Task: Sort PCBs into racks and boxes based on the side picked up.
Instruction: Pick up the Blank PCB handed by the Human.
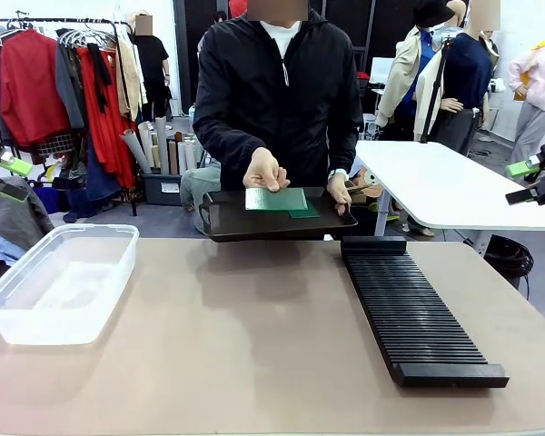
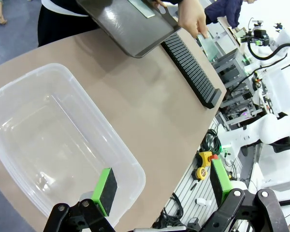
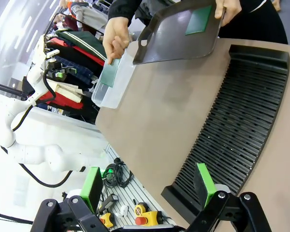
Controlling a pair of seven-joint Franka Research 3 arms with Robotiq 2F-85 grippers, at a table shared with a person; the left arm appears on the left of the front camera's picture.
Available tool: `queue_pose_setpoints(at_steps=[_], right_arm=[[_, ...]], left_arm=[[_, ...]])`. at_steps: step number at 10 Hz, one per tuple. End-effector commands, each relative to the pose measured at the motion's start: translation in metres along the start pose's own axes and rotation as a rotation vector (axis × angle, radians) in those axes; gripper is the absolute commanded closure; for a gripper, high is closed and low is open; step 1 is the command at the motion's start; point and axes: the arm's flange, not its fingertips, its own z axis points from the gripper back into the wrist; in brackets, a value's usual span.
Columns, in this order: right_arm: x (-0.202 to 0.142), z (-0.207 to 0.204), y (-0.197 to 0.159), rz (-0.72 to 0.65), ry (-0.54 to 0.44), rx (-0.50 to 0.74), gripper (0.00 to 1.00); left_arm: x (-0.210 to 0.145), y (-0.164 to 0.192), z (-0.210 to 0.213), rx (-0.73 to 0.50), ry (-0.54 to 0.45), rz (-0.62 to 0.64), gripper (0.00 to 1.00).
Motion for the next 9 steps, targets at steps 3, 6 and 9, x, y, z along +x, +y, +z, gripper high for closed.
queue_pose_setpoints(at_steps=[3, 6, 9], right_arm=[[-0.001, -0.003, 0.002, 0.005, -0.007, -0.015, 0.00], [0.000, 0.000, 0.000, 0.000, 0.000, 0.000, 0.00], [0.005, -0.018, -0.009, -0.042, 0.026, 0.097, 0.00]], left_arm=[[-0.001, 0.000, 0.000, 0.003, -0.004, 0.001, 0.00], [-0.001, 0.000, 0.000, 0.003, -0.004, 0.001, 0.00], [-0.001, 0.000, 0.000, 0.003, -0.004, 0.001, 0.00]])
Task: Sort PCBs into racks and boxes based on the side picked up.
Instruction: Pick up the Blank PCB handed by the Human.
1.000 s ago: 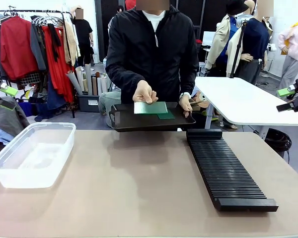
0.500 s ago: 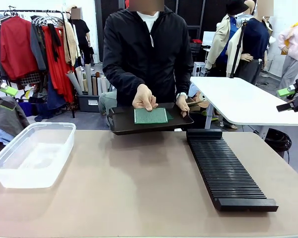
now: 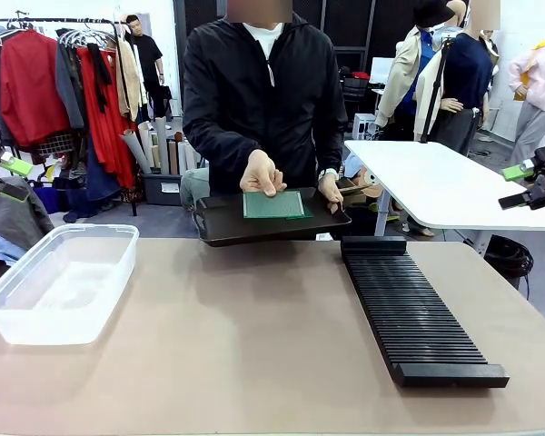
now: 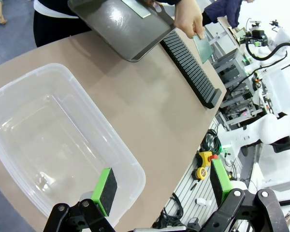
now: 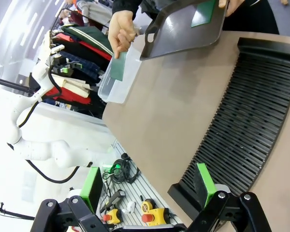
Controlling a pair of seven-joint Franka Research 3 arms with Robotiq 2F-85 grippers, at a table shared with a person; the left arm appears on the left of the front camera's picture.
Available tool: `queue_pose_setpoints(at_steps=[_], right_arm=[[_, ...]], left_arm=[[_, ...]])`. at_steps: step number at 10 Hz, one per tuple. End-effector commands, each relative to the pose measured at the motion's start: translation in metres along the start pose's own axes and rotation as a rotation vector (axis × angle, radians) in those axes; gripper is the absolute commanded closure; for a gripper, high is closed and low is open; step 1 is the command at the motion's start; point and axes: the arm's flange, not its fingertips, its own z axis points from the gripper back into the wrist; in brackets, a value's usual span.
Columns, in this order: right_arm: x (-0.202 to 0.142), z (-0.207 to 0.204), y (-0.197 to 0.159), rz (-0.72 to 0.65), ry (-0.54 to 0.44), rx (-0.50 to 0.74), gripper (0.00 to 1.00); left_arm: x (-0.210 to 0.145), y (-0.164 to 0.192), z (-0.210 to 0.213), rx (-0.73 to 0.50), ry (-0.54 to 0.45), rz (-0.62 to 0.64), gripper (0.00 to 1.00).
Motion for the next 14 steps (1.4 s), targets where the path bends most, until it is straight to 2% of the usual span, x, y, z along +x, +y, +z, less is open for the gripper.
queue_pose_setpoints(at_steps=[1, 6, 9, 14], right_arm=[[0.005, -0.005, -0.004, -0.030, -0.018, 0.082, 0.00], [0.010, -0.051, -0.007, -0.096, -0.058, 0.214, 0.00], [0.013, -0.075, 0.002, -0.119, -0.042, 0.205, 0.00], [0.031, -0.122, -0.022, -0.118, -0.007, 0.283, 0.00]], left_arm=[[-0.001, 0.000, 0.000, 0.003, -0.004, 0.001, 0.00], [-0.001, 0.000, 0.000, 0.003, -0.004, 0.001, 0.00], [-0.001, 0.000, 0.000, 0.003, -0.004, 0.001, 0.00], [-0.001, 0.000, 0.000, 0.003, -0.004, 0.001, 0.00]])
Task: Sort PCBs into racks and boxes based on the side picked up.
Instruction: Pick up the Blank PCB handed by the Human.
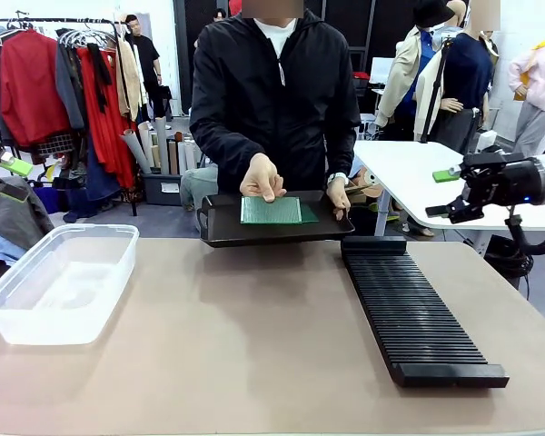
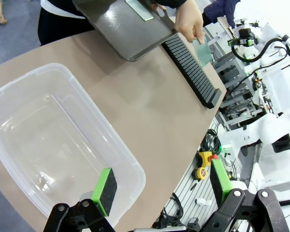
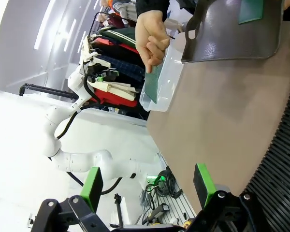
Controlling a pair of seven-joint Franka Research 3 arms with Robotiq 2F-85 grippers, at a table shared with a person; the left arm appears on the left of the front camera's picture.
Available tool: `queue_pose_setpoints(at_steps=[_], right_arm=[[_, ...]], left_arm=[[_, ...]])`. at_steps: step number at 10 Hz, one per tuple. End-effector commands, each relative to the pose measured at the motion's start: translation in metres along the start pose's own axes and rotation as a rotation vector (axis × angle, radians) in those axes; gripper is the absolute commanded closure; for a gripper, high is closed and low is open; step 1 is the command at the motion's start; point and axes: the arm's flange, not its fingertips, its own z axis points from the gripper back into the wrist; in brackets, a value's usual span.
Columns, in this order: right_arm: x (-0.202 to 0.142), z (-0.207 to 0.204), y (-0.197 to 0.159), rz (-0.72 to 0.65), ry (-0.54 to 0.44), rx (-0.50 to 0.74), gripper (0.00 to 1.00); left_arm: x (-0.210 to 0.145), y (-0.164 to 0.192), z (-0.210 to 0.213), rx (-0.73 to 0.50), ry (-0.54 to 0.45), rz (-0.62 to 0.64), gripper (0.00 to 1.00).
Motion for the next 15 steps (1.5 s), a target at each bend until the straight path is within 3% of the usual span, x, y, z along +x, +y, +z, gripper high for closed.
queue_pose_setpoints(at_steps=[1, 9, 15], right_arm=[[0.012, -0.016, -0.007, 0.029, -0.009, 0.032, 0.00], [0.012, -0.095, -0.033, 0.067, -0.029, 0.086, 0.00], [0.035, -0.146, -0.057, 0.136, -0.016, 0.153, 0.00]], left_arm=[[-0.001, 0.000, 0.000, 0.003, -0.005, 0.000, 0.00], [-0.001, 0.000, 0.000, 0.003, -0.005, 0.000, 0.00], [-0.001, 0.000, 0.000, 0.003, -0.005, 0.000, 0.00]])
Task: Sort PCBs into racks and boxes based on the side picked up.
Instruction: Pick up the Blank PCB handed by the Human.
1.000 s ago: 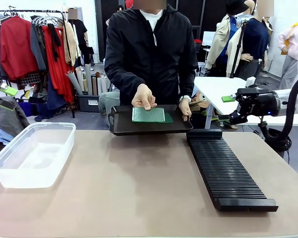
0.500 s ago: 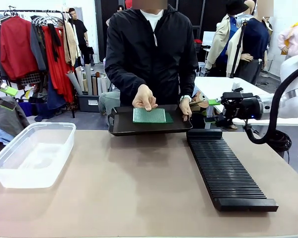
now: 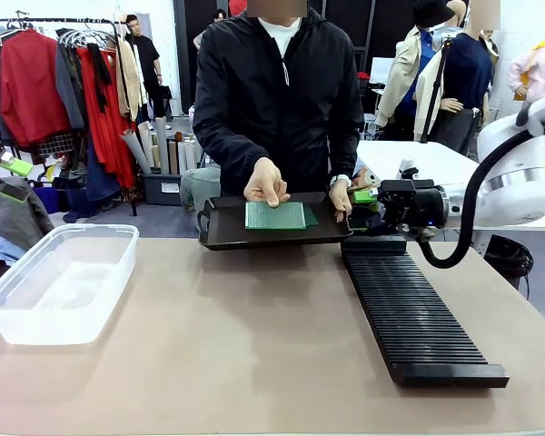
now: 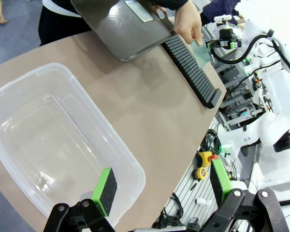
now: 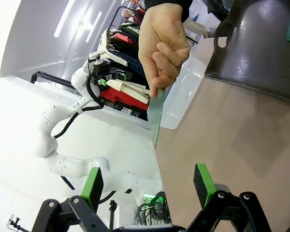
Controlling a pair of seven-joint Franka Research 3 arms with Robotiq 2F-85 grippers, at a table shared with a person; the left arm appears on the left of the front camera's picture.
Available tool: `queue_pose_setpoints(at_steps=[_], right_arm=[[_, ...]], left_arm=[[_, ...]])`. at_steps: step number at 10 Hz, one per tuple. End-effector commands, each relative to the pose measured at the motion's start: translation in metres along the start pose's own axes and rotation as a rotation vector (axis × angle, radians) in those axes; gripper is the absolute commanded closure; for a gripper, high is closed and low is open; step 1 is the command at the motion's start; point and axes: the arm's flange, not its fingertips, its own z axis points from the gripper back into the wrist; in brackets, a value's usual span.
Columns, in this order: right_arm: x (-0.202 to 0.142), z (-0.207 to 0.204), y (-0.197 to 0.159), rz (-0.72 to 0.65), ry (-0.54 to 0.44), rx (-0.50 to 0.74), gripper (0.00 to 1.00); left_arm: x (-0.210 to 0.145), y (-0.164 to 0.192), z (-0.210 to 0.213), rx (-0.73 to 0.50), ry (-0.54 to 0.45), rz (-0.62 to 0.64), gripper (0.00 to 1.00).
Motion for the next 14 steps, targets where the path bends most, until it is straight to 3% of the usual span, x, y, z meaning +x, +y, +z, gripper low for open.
queue_pose_setpoints(at_steps=[1, 4, 14], right_arm=[[0.015, -0.016, -0.009, 0.051, -0.020, 0.025, 0.00], [0.026, -0.041, -0.021, 0.052, -0.034, 0.017, 0.00], [0.049, -0.106, -0.040, 0.041, 0.102, 0.033, 0.00]], left_arm=[[0.000, 0.000, 0.000, 0.003, -0.005, 0.000, 0.00], [0.000, 0.000, 0.000, 0.003, -0.005, 0.000, 0.00], [0.000, 0.000, 0.000, 0.003, -0.005, 0.000, 0.00]])
